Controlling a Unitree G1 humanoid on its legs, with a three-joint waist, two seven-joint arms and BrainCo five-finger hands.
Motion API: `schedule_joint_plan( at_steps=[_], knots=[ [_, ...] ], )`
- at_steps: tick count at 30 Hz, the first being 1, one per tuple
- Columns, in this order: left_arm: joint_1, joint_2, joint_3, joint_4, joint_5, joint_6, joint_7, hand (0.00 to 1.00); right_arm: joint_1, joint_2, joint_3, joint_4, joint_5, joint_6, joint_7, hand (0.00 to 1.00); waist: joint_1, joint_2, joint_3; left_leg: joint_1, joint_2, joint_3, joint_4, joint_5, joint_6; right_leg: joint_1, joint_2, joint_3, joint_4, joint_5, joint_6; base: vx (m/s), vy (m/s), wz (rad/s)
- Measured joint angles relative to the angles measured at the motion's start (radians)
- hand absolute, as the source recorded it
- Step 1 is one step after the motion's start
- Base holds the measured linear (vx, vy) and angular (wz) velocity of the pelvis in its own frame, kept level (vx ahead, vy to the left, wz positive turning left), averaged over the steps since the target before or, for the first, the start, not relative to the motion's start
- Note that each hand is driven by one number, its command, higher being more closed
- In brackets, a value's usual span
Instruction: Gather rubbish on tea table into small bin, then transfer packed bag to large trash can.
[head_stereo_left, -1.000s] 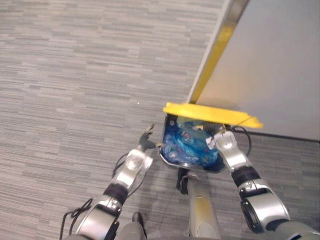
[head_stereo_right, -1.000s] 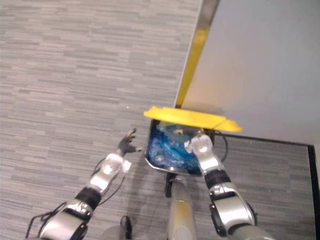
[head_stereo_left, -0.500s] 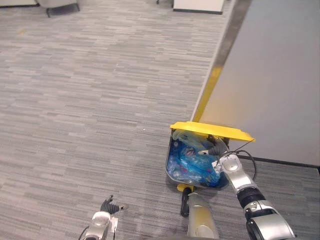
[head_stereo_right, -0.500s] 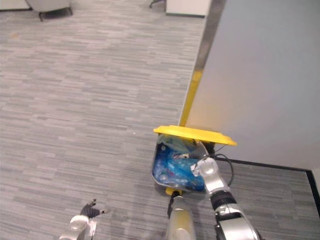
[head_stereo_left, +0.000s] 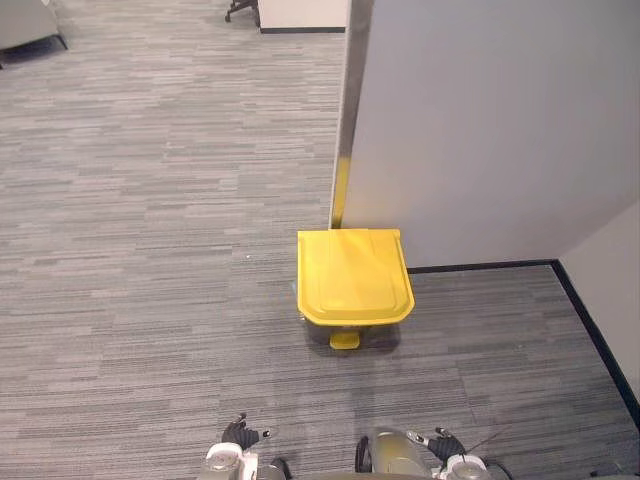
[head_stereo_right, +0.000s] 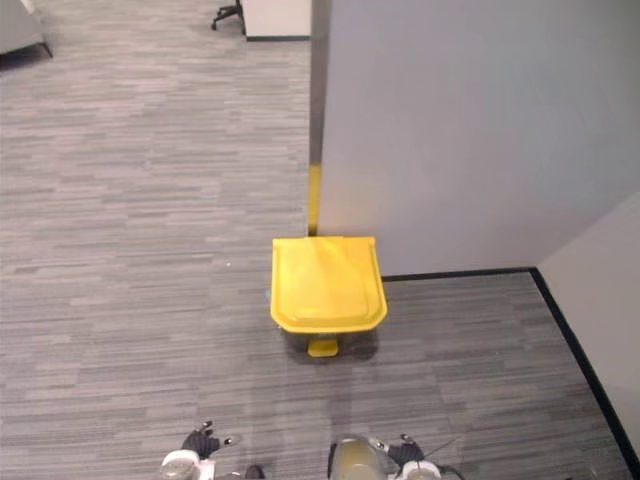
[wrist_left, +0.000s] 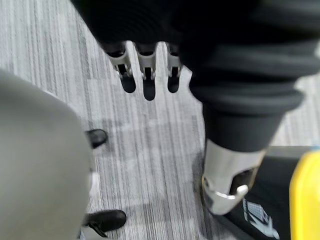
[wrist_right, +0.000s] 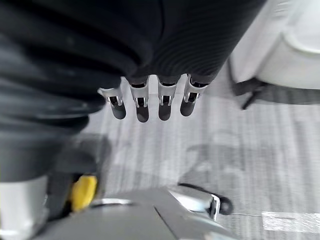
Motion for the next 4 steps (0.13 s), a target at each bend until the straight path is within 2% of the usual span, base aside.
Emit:
schedule_joint_plan(
  at_steps=[1, 2, 4],
  knots=[
    [0.002, -0.001, 0.0, 0.007, -0.002, 0.001, 0.002, 0.0, 0.006, 0.001, -0.025, 0.001, 0.008, 0.004, -0.004, 0.0, 0.0, 0.01, -0.008, -0.009, 0.015, -0.001, -0.006, 0.01, -0.004, 0.02, 0.025, 0.008, -0.075, 0.044, -0.006, -0.19, -0.054, -0.26],
    [0.002, -0.001, 0.0, 0.007, -0.002, 0.001, 0.002, 0.0, 0.007, 0.002, -0.026, 0.001, 0.011, 0.004, -0.004, 0.0, 0.0, 0.01, -0.008, -0.008, 0.016, -0.001, -0.007, 0.011, -0.003, 0.023, 0.027, 0.009, -0.081, 0.048, -0.006, -0.16, -0.04, -0.15],
    [0.009, 0.007, 0.001, 0.015, -0.001, 0.0, 0.005, 0.0, 0.014, 0.007, -0.037, 0.001, 0.033, 0.005, -0.014, 0.0, 0.001, 0.011, -0.015, -0.009, 0.026, 0.003, -0.015, 0.016, -0.005, 0.044, 0.047, 0.018, -0.162, 0.097, -0.001, -0.09, -0.031, -0.13]
  ],
)
